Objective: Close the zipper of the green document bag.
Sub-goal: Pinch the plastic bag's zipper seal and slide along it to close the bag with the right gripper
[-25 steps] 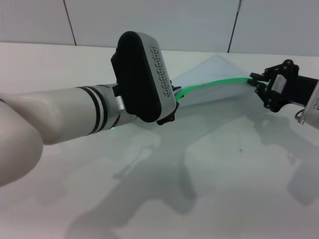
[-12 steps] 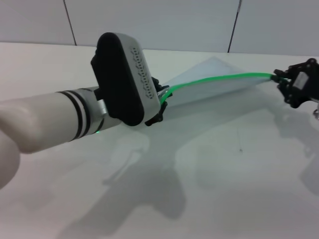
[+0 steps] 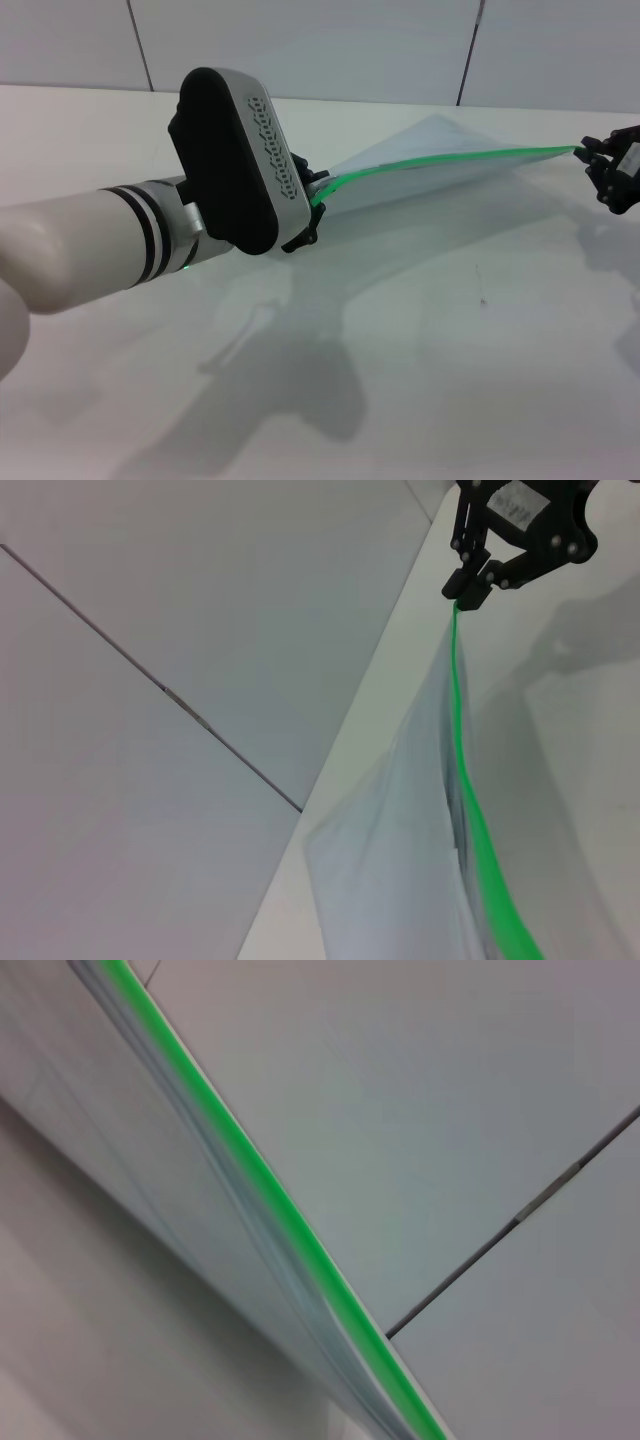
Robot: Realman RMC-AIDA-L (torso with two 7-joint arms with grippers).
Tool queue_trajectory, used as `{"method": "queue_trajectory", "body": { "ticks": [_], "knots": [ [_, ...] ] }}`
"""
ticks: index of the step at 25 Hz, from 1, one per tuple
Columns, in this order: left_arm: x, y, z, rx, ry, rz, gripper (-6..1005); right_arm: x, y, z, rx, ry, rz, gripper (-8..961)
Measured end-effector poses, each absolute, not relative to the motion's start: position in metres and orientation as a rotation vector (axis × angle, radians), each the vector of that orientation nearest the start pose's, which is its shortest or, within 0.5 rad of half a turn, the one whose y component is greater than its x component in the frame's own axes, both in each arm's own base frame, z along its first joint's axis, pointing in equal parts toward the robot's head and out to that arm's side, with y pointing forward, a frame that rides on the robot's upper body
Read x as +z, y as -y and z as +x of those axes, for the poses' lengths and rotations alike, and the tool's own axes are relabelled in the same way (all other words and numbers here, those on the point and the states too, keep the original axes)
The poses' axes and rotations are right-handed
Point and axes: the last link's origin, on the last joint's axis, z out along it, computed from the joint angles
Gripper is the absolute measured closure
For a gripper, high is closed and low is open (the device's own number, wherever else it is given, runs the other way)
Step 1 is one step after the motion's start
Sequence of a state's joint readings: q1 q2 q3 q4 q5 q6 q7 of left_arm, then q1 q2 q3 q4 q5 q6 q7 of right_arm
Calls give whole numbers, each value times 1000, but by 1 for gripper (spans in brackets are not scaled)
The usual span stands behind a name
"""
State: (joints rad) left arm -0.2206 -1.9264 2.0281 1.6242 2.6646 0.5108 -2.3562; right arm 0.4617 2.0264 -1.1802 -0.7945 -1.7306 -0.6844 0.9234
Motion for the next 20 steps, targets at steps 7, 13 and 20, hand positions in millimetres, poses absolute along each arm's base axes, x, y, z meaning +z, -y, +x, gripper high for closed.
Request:
{"method": "queue_trajectory", "body": {
  "ticks": [7, 13, 20],
  "knots": [
    [-28, -333, -151, 61, -157, -2320, 849, 23, -409, 289, -73, 59, -2244, 874],
    [-24, -339, -149, 40, -118, -2304, 847, 25, -410, 292, -56, -11, -2183, 865],
    [-21, -347, -150, 18, -66, -2272, 844, 41, -401, 291, 177, -169, -2080, 645]
  ]
}}
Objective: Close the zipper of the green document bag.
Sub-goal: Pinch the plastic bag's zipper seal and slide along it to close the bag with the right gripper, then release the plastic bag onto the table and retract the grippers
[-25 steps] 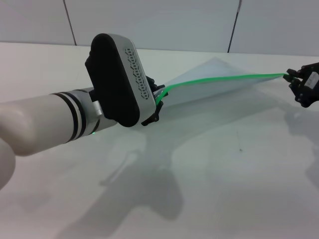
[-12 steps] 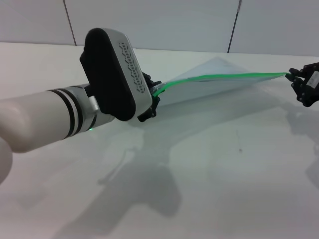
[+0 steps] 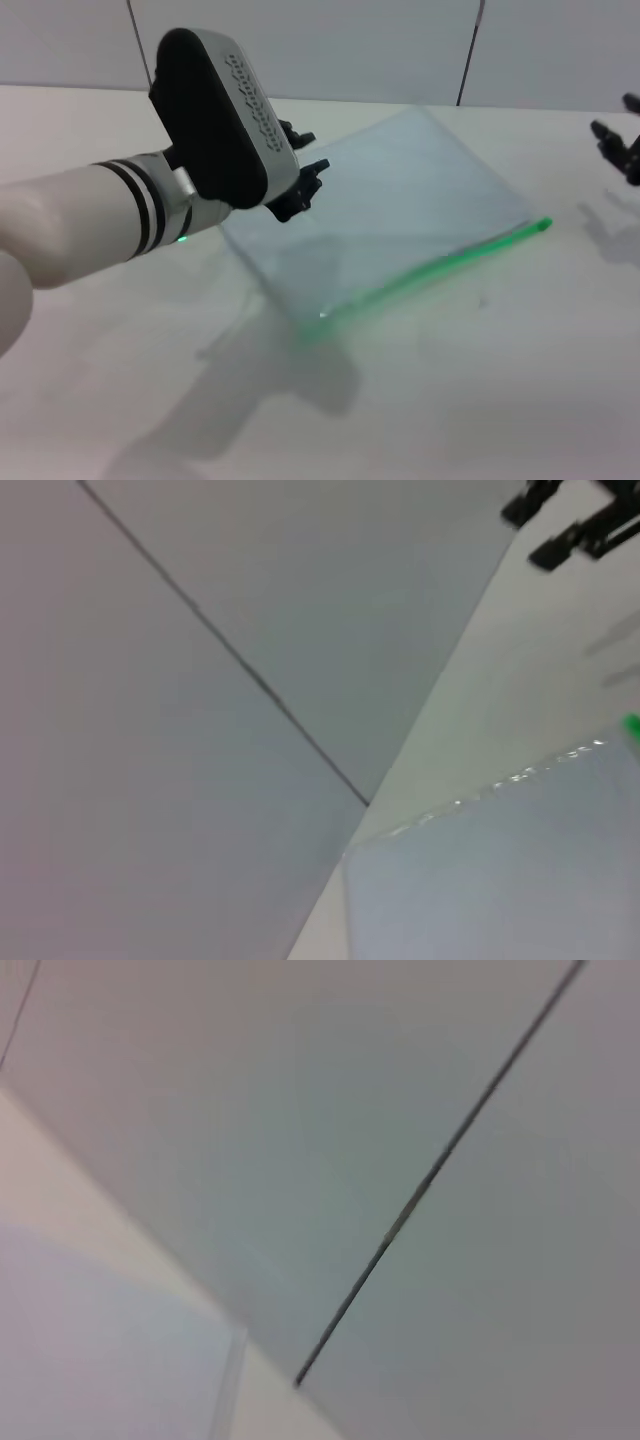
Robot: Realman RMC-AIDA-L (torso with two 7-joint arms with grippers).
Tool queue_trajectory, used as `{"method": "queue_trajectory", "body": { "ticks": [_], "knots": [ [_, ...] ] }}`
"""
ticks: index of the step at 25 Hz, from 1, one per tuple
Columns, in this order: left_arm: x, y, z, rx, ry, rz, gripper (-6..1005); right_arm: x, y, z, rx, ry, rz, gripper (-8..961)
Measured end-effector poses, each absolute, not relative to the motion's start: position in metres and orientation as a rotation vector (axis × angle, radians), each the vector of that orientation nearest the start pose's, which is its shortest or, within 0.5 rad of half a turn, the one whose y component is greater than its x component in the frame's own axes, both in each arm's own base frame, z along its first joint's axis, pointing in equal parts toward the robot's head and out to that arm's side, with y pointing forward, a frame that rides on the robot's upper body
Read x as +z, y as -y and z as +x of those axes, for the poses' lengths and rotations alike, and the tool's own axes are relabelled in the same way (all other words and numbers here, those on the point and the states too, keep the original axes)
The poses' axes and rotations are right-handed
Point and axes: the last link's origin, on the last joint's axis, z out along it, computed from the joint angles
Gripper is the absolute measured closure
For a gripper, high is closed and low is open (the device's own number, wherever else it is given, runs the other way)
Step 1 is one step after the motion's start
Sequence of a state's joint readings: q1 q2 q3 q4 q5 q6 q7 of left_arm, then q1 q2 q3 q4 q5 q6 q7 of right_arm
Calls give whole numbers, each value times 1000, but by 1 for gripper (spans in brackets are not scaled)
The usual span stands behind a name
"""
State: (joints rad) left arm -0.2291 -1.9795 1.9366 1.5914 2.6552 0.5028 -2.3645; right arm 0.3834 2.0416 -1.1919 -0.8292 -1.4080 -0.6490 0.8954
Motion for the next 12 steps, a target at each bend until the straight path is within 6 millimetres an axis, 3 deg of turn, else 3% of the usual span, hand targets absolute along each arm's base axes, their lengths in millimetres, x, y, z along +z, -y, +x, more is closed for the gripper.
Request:
{"method": "queue_trajectory", "body": {
  "ticks": [6, 12],
  "knots": [
    [-12, -353, -145, -97, 22, -2200, 615, 55, -375, 269, 557, -188, -1967, 512],
    [9, -363, -156, -390, 162, -1939, 389, 30, -365, 253, 718, -182, -1844, 377]
  ]
}}
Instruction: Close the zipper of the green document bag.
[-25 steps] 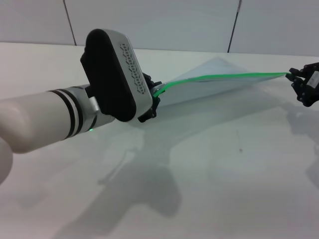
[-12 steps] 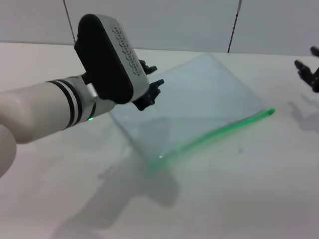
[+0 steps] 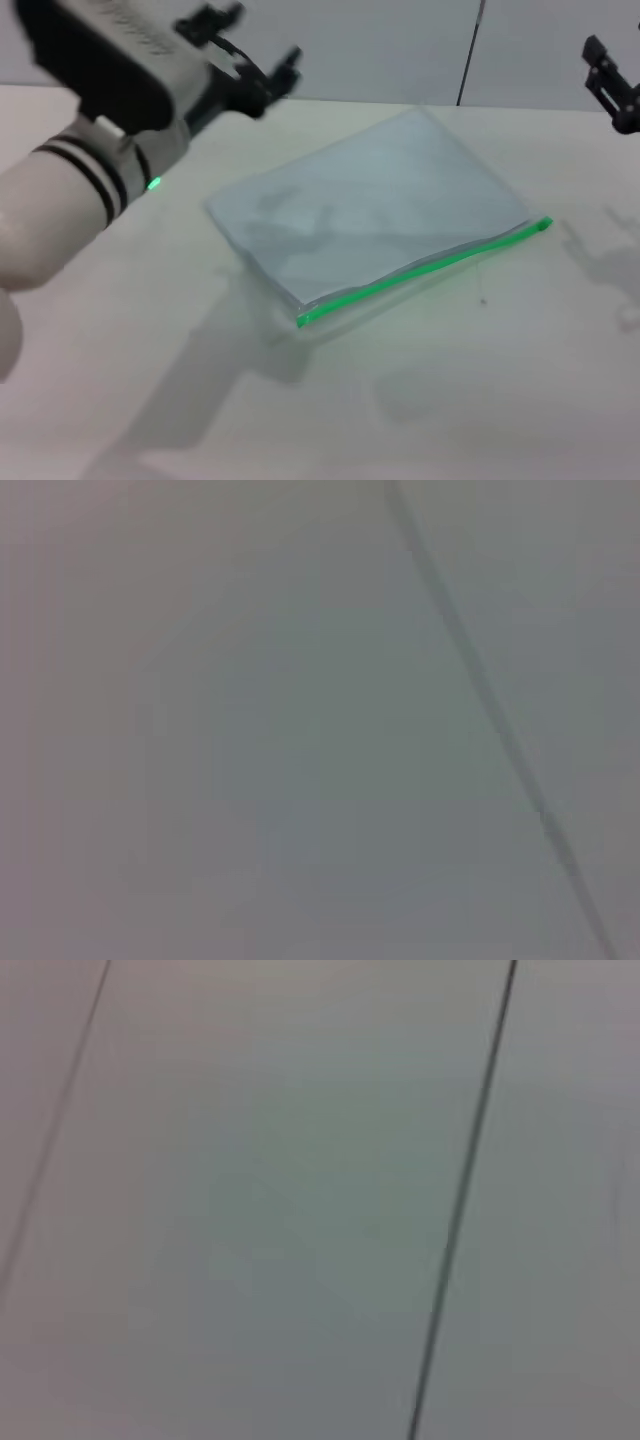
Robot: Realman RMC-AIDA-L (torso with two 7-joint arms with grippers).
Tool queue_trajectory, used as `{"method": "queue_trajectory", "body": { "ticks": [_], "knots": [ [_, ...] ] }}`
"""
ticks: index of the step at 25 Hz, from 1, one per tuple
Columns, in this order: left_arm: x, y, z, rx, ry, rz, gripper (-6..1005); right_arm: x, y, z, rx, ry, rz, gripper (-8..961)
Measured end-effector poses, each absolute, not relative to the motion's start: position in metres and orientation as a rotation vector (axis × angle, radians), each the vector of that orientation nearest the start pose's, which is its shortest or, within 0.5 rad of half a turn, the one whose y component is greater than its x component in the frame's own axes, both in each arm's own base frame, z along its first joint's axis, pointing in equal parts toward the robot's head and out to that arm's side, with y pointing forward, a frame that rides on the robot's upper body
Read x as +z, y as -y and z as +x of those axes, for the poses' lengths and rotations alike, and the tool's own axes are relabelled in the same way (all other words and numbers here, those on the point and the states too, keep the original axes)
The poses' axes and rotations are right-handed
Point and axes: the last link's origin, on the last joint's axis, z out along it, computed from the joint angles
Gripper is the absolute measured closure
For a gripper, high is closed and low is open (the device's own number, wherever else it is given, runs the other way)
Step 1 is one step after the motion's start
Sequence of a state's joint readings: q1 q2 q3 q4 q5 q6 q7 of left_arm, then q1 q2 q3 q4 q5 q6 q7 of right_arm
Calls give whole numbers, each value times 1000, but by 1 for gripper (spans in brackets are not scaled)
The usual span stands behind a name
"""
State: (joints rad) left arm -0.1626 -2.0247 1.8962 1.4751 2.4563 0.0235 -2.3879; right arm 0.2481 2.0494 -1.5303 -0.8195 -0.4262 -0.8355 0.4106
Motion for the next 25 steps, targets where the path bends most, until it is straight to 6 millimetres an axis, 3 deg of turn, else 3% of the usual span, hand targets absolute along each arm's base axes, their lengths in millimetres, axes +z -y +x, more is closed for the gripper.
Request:
{"method": "queue_trajectory", "body": {
  "ticks": [2, 10, 15, 25],
  "knots": [
    [10, -363, -165, -444, 177, -1852, 346, 22, -363, 256, 746, -222, -1790, 331],
    [4, -355, -199, -543, 197, -1660, 177, 13, -356, 275, 803, -272, -1664, 334],
    [6, -351, -215, -609, 269, -1603, 155, 10, -357, 282, 787, -295, -1665, 335],
    [-6, -355, -220, -579, 266, -1644, 154, 6, -363, 278, 796, -308, -1684, 338]
  ]
}}
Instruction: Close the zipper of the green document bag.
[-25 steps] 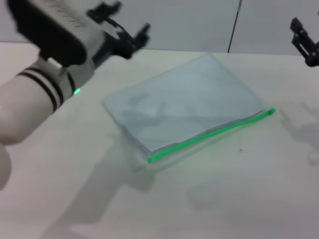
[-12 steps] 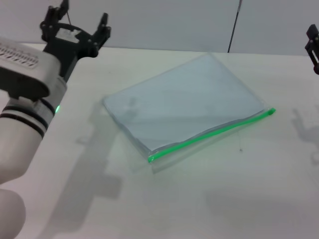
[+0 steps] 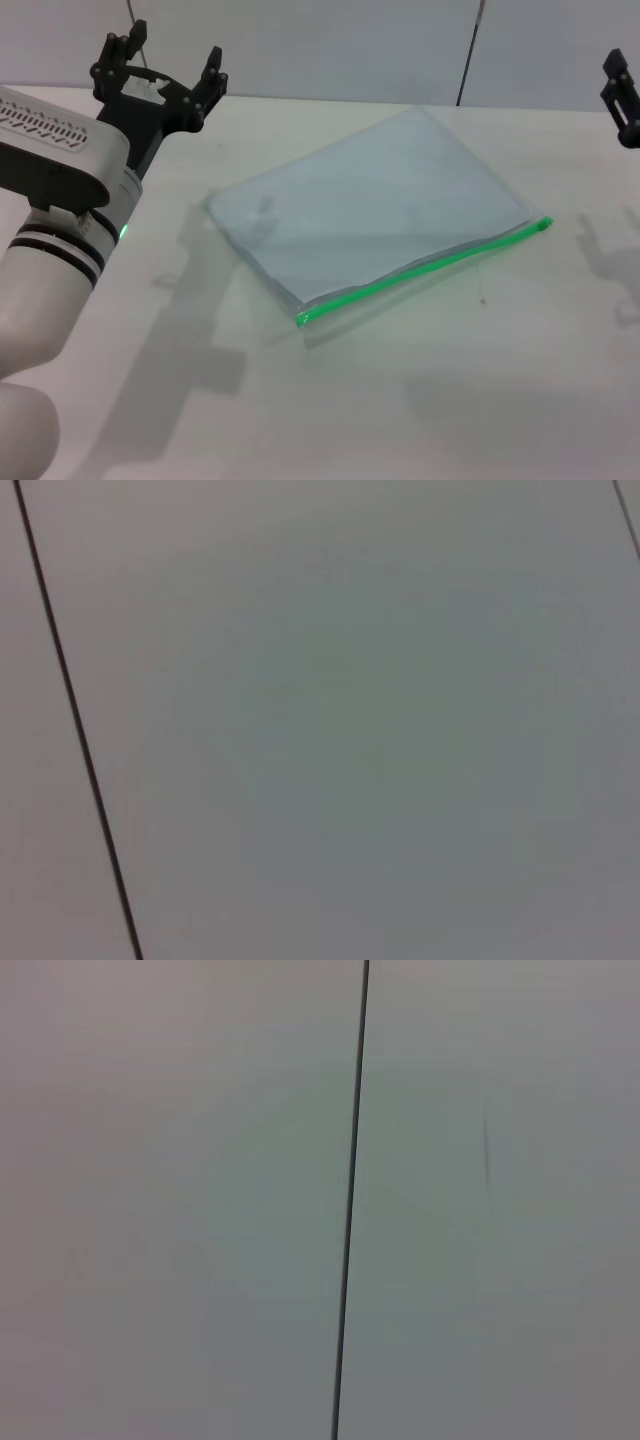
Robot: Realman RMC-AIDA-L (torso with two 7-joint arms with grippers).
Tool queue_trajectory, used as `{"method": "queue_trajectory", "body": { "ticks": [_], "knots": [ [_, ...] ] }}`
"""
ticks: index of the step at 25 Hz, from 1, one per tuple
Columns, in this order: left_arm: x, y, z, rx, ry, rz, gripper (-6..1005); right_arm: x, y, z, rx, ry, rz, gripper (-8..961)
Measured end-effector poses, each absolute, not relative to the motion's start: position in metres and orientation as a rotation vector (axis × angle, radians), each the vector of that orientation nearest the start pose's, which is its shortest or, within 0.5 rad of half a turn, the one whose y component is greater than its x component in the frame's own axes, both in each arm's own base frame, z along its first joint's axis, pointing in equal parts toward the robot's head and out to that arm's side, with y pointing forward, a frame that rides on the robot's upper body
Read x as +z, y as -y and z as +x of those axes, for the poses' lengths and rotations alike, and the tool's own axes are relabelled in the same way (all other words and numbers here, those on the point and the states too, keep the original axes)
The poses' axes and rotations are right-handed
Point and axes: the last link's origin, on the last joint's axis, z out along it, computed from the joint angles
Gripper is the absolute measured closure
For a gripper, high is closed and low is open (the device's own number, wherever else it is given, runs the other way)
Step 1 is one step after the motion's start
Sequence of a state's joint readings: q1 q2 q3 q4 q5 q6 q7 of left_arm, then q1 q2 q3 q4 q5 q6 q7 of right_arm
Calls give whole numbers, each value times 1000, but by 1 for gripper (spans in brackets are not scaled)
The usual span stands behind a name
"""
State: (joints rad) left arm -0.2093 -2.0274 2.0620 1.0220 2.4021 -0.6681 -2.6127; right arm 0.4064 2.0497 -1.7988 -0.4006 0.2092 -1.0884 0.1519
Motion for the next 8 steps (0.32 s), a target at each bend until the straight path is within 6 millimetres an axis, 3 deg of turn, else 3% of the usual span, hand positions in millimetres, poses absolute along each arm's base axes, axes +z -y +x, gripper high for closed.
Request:
{"method": "queue_trajectory", "body": {
  "ticks": [8],
  "knots": [
    [-5, -356, -224, -571, 269, -1640, 154, 3, -369, 276, 804, -326, -1702, 339]
  ]
}}
